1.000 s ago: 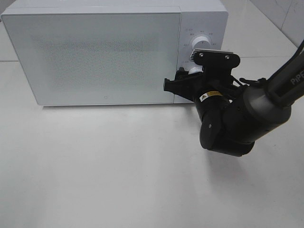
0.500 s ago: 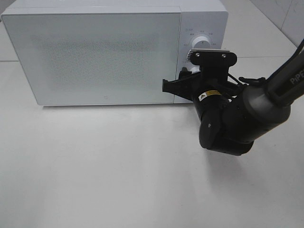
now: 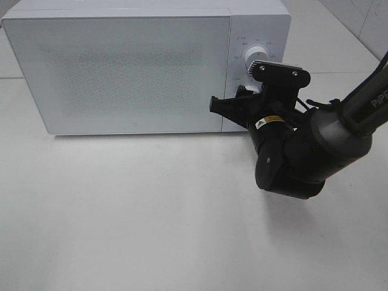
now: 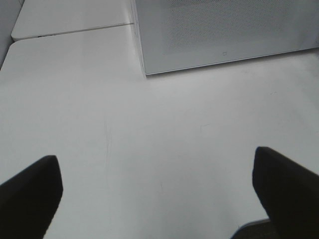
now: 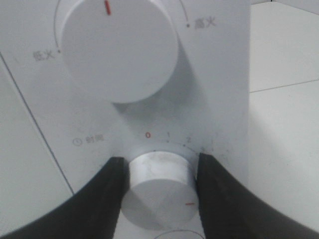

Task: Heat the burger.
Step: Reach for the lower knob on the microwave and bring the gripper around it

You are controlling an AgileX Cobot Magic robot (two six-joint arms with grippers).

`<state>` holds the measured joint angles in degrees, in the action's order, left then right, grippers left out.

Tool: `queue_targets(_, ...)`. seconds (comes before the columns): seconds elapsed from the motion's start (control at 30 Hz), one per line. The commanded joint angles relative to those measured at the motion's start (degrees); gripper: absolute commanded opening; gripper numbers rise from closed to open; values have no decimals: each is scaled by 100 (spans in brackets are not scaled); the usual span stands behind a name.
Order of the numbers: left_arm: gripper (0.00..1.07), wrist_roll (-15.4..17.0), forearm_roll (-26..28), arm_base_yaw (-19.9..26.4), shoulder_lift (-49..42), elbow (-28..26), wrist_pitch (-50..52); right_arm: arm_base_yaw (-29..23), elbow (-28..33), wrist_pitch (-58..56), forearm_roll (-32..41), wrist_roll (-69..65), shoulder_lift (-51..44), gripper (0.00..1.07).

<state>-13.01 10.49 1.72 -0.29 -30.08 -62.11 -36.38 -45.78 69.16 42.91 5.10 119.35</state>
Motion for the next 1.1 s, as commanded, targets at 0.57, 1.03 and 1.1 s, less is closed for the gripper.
queue_targets(0.57,96,23,0,0,-109,17,17,34,-74,-6,-361,-3432,0,3)
queue_targets(1.03,96,23,0,0,-109,17,17,34,-74,201,-653,-5529,0,4)
queue_targets(1.1,96,23,0,0,-109,17,17,34,-74,212,-665,-5936,0,4)
